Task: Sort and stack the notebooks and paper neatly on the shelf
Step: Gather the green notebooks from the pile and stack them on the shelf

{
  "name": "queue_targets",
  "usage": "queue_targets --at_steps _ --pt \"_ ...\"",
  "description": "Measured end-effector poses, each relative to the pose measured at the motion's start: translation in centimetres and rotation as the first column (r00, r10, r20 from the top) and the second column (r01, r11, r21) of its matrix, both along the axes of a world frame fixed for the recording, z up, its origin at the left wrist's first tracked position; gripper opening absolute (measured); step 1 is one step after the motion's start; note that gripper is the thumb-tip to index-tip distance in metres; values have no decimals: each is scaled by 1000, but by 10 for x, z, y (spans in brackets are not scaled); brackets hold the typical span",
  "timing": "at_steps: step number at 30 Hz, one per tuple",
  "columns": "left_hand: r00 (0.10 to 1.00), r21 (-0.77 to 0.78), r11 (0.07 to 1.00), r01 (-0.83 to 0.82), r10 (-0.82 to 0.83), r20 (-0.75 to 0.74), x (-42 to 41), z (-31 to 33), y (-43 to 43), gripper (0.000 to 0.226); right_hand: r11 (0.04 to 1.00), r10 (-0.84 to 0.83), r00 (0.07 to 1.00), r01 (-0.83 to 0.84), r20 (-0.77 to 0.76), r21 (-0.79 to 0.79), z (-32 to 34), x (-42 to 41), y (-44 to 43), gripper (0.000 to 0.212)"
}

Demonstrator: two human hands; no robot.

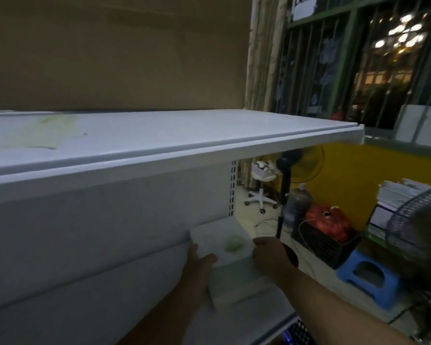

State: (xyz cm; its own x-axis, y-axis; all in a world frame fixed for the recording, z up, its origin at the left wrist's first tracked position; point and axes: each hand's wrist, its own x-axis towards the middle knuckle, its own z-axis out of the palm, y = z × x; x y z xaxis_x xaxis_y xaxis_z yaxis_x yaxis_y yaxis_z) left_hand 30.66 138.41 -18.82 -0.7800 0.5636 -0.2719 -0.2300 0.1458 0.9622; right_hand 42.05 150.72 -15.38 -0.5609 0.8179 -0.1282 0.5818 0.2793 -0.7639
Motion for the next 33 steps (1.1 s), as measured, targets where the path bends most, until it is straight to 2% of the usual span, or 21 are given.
queue_targets --at_steps 2,6,11,17,20,22,24,25,27,28,29,31,32,33 --pt "997 -10 999 -50 49 -58 8 4 7 91 993 85 996 -85 3 86 -6 -5 14 32" --pt "983 -102 988 -118 102 -150 17 5 13 75 952 214 970 -233 113 196 -9 -7 20 36" --pt "985 -138 988 -75 52 -165 13 -3 9 75 887 281 954 -301 107 351 -37 -8 27 38" --pt "971 -281 952 -123 57 -232 21 8 11 74 840 411 911 -386 15 381 -33 -5 26 35" --pt "967 -383 918 -102 1 -256 32 26 14 67 760 497 849 -527 182 381 -26 -4 27 39" --pt "960 -452 887 -95 -38 -276 43 39 13 76 756 498 829 -559 256 340 -19 -3 24 39" --pt "926 -541 838 -73 -144 -349 47 54 2 72 748 495 797 -593 346 297 -11 -5 24 34" --pt "881 -591 803 -84 -217 -420 43 60 -12 66 731 506 766 -625 395 274 -10 -9 30 31" --pt "768 -686 714 -141 -358 -531 29 73 -57 58 711 577 665 -695 474 110 -18 -32 54 37" --pt "726 -720 663 -204 -390 -566 22 83 -88 57 646 626 617 -753 478 125 -23 -46 65 39" --pt "694 -741 611 -279 -405 -595 14 92 -122 56 624 643 602 -770 473 133 -30 -66 71 39" --pt "655 -738 527 -422 -385 -650 -1 115 -196 56 498 643 500 -849 581 179 -12 -88 34 41" --pt "652 -735 489 -470 -368 -663 -5 126 -234 56 515 613 548 -823 569 239 17 -87 -7 48" --pt "660 -744 443 -500 -362 -659 -7 138 -272 57 552 616 576 -802 538 226 40 -94 -53 57"
